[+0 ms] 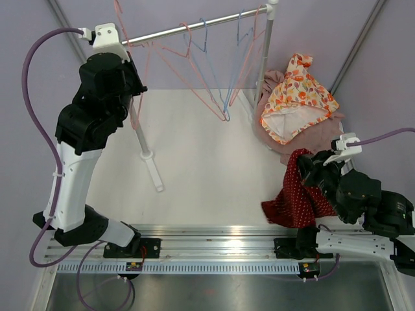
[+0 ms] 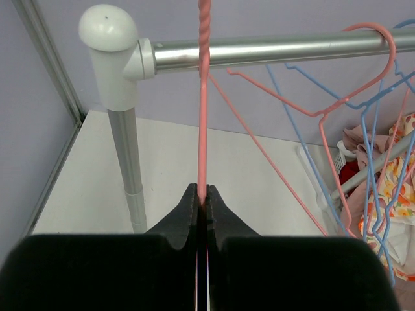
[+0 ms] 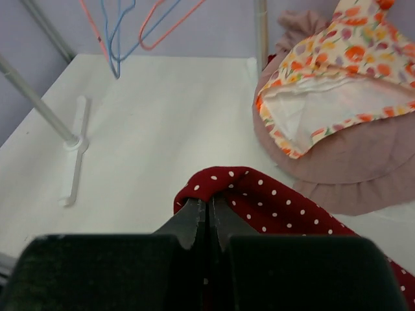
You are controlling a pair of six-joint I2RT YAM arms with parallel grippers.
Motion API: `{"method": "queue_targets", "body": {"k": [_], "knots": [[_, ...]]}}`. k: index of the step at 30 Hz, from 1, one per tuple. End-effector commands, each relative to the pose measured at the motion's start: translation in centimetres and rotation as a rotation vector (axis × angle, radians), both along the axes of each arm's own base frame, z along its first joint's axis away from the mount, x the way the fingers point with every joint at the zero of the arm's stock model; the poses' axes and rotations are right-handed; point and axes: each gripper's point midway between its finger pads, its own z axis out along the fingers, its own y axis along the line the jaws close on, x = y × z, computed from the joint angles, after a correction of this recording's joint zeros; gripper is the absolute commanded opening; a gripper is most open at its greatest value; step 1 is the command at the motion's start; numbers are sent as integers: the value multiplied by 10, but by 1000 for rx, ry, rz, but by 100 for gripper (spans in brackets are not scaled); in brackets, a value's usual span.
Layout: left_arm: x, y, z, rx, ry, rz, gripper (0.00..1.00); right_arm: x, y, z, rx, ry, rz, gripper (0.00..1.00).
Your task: Remove the skirt from the hanger
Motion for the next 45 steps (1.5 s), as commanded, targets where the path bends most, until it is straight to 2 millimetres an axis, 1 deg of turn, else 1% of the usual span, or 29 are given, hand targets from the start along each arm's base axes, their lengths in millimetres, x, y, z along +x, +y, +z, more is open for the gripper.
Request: {"method": "queue_targets", "body": {"k": [1,3,4,5,6,9,10,12,13,18,22,23,24,25,27,30,31,32,33,34,35,36,38,39,40,41,43,44,45], "knots": [[20,-6,21,-31,-93,9,0,18,-13,57,-9,-112,-159,0],[32,-15,17,-30,-82,-17,0,24,-10,74,-41,-147,-199,0],[38,-15,14,-32,-77,-13,0,30,-13,79,-152,-174,-247,0],[42,-16,12,-31,-72,-16,0,31,-17,89,-167,-193,-278,0],[50,-23,9,-29,-68,-35,0,34,-20,108,-180,-237,-307,0],[64,-25,3,-31,-57,-42,0,32,-36,145,-107,-312,-348,0],[72,-26,-2,-36,-45,-36,0,28,-48,170,-34,-359,-364,0],[78,-28,-11,-37,-22,-34,0,27,-56,192,-42,-406,-383,0],[84,-28,-24,-31,7,-29,0,25,-62,204,-41,-427,-390,0],[88,-28,-43,-33,25,-29,0,29,-59,238,-254,-517,-468,0],[85,-29,-55,-43,36,-37,2,22,-72,273,-192,-582,-444,0],[84,-29,-60,-42,48,-39,4,21,-68,277,-187,-594,-407,0],[84,-29,-63,-41,54,-40,4,24,-47,266,-252,-579,-304,0],[85,-29,-66,-42,59,-40,6,21,-38,275,-258,-626,-226,0],[85,-30,-73,-37,72,-44,8,24,-25,277,-328,-653,-207,0],[86,-30,-80,-30,86,-39,12,23,-30,294,-313,-691,-263,0],[87,-29,-81,-30,87,-37,15,16,-40,313,-255,-734,-240,0],[88,-29,-83,-29,90,-37,20,14,-38,317,-253,-747,-212,0],[88,-28,-84,-29,93,-35,21,15,-22,319,-289,-763,-161,0],[89,-27,-83,-27,92,-34,23,7,-33,333,-259,-786,-138,0],[90,-28,-84,-28,94,-37,25,6,-22,332,-294,-788,-70,0],[89,-27,-83,-27,93,-36,26,17,11,312,-433,-738,-9,0],[90,-26,-84,-24,95,-33,30,30,9,321,-569,-722,-126,0],[91,-26,-84,-24,95,-33,32,39,10,316,-629,-690,-204,0],[91,-24,-83,-27,94,-29,35,47,21,309,-689,-681,-229,0],[91,-24,-83,-29,94,-31,38,65,2,315,-672,-646,-370,0],[92,-25,-83,-34,94,-39,43,73,-14,322,-629,-647,-409,0],[92,-26,-83,-34,96,-42,44,92,-30,314,-632,-596,-479,0],[92,-25,-82,-32,97,-44,45,103,-30,309,-659,-587,-479,0]]}}
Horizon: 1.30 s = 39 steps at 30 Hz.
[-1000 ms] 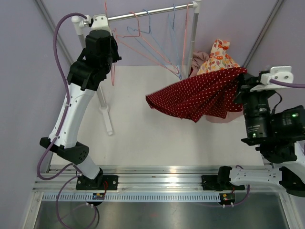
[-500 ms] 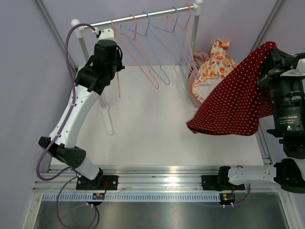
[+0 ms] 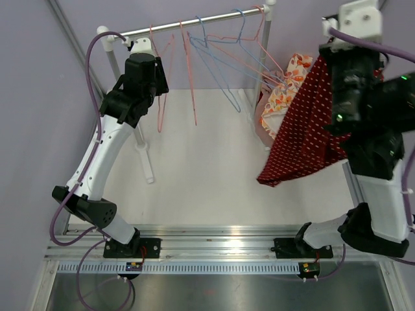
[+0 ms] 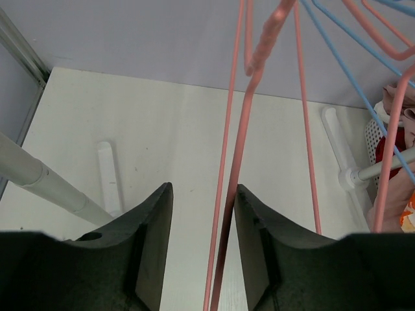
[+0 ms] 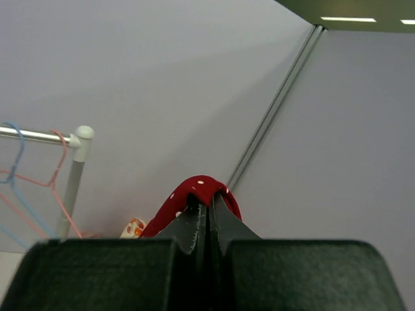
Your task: Remove the skirt from the hanger
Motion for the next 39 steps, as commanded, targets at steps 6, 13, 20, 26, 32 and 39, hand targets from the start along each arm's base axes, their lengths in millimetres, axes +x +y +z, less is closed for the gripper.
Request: {"method": "queue_targets", "body": {"k": [6,13,20,26,32,39], "knots": [[-7,5,35,-43,-82,-22,50,135,-72,-85,38,208,-272,0],[-13,18,34,-12,-89,-13,63,174,-115,-80,312,140,-246,0],[-12,17,30,-40,-102,-15,99,284,-117,-148,436,210,-177,0],[-13,18,37,-35,-115,-14,99,365,-100,-293,494,440,-136,0],[-24,19,49,-47,-119,-29,99,395,-94,-410,598,643,-149,9],[-57,21,77,-88,-146,-78,99,350,-78,-390,698,641,-69,100]]}}
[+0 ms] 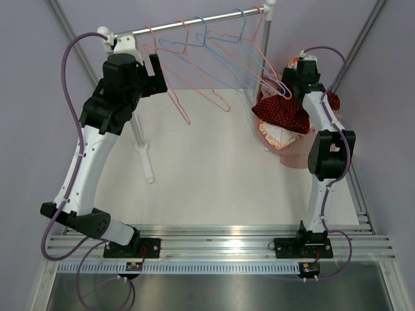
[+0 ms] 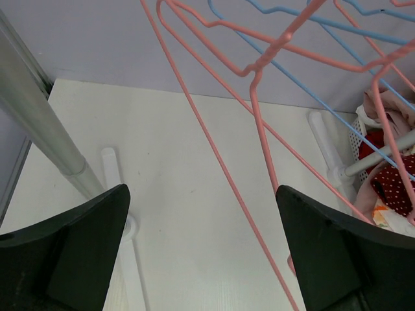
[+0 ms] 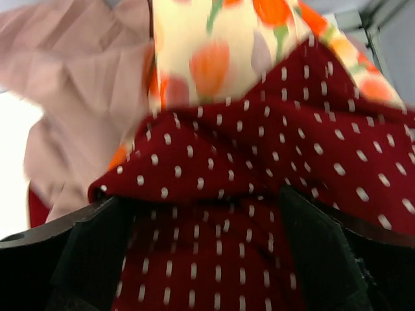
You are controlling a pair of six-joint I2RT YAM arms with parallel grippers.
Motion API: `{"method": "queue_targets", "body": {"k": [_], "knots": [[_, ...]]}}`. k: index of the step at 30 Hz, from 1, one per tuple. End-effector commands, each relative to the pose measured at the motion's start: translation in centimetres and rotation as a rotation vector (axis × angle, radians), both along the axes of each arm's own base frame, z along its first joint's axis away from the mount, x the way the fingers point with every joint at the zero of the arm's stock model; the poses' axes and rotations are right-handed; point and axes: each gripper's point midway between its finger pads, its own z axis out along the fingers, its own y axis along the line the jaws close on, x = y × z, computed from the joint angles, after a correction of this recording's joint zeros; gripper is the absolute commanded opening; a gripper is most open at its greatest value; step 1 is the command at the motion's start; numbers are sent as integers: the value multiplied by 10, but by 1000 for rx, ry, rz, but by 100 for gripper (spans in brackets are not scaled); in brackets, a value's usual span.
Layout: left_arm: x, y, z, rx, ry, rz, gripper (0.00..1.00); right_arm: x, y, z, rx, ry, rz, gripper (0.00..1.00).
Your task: Remove the skirt from the hanger
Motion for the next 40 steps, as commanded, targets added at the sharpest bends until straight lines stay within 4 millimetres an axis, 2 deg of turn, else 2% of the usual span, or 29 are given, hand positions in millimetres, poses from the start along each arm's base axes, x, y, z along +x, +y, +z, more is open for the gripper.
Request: {"method": "queue_targets", "body": {"k": [1,2,3,4,5,6,7,8,9,10,11,13,14,15,16,17,19,20,21,22,25,27,28,30,35,37,40], "knots": [[-36,4,57,-78,-121,-52,99,-34,7,125,98,-271,-5,99],[-42,4,61,-87,-127,-63,99,-52,7,156,96,-330,-1,99],[-47,3,64,-94,-129,-74,99,-63,6,148,90,-307,-3,99],[-59,2,72,-109,-149,-106,99,-74,5,154,79,-313,-6,99],[-64,1,74,-115,-153,-123,99,-94,0,179,64,-358,-21,99],[-71,0,77,-123,-160,-137,99,-107,-3,168,49,-331,-33,99],[-77,-3,79,-130,-165,-169,99,-119,-6,171,33,-337,-44,99],[-86,-2,80,-134,-174,-182,99,-142,-12,176,15,-352,-71,99],[-90,-2,82,-140,-188,-192,99,-154,-14,178,12,-360,-85,100],[-94,-3,79,-143,-188,-208,99,-165,-16,180,16,-370,-96,100],[-103,-1,76,-144,-190,-216,99,-188,-16,183,27,-385,-105,99],[-111,-2,69,-149,-193,-238,99,-213,-14,185,111,-415,-144,99],[-125,3,71,-153,-219,-242,99,-237,-7,183,162,-425,-129,100],[-123,2,48,-143,-186,-244,99,-250,0,183,230,-444,-130,99],[-128,4,40,-143,-184,-243,99,-262,9,182,336,-464,-129,100],[-131,5,28,-136,-173,-242,99,-287,38,182,413,-474,22,99],[-145,12,2,-134,-167,-237,99,-311,73,188,521,-508,206,99],[-150,14,-5,-139,-167,-233,99,-336,93,185,584,-512,310,99],[-161,19,-6,-147,-187,-231,99,-348,98,185,617,-518,330,99],[-161,20,-28,-140,-146,-223,99,-370,102,187,642,-530,352,99],[-174,25,-59,-138,-103,-218,99,-396,102,164,634,-489,344,99],[-178,28,-76,-140,-80,-206,99,-414,97,164,597,-530,340,99],[-180,31,-83,-139,-75,-188,99,-419,94,156,583,-504,318,99],[-185,36,-101,-142,-50,-166,99,-423,86,158,559,-523,274,100],[-193,43,-112,-131,-24,-143,99,-428,82,176,537,-580,279,99],[-194,48,-110,-111,-16,-125,99,-428,84,182,541,-600,295,99],[-196,57,-110,-79,1,-88,99,-430,82,180,524,-603,288,99]]}}
